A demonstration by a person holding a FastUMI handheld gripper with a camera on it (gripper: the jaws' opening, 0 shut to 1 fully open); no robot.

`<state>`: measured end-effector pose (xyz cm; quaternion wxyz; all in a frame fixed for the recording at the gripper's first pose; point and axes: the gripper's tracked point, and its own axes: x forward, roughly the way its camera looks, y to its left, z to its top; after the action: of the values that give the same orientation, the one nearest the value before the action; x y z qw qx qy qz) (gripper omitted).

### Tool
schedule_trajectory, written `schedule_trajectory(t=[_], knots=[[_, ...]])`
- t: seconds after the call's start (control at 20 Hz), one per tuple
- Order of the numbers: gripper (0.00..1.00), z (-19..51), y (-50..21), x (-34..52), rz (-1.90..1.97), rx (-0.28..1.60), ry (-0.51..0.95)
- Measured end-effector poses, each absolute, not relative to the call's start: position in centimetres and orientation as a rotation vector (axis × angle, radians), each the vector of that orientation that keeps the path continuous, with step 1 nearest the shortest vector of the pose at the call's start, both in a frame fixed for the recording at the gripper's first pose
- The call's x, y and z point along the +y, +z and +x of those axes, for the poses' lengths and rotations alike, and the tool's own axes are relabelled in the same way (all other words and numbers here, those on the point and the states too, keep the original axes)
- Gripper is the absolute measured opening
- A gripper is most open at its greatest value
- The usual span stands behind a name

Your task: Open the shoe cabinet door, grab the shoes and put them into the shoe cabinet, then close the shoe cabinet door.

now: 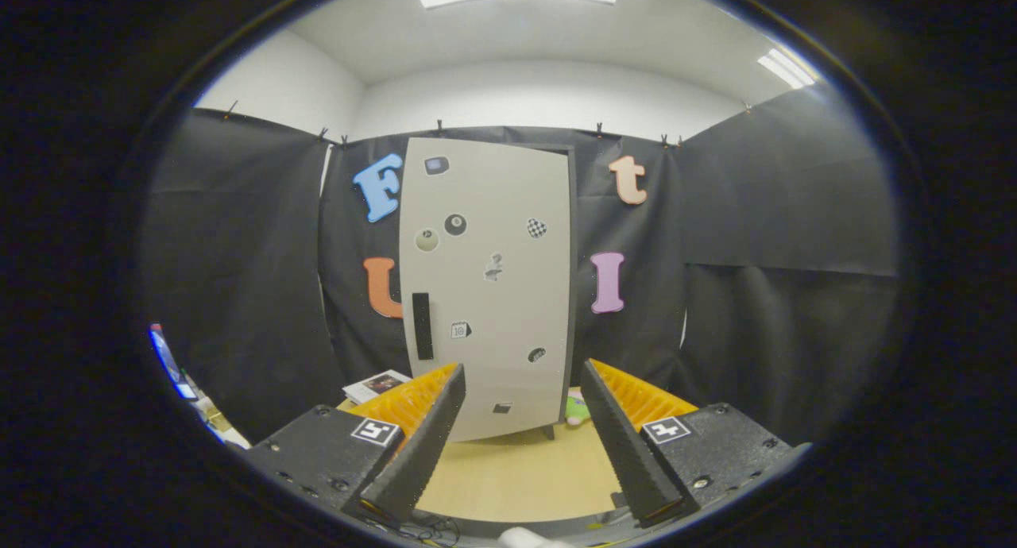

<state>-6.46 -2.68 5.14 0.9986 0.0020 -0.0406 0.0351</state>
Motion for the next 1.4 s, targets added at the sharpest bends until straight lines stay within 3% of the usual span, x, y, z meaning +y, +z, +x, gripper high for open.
schedule_trajectory(t=[1.4], knots=[[0.96,-6.3,2.6,-1.5,0.001,-0.075,0.052]])
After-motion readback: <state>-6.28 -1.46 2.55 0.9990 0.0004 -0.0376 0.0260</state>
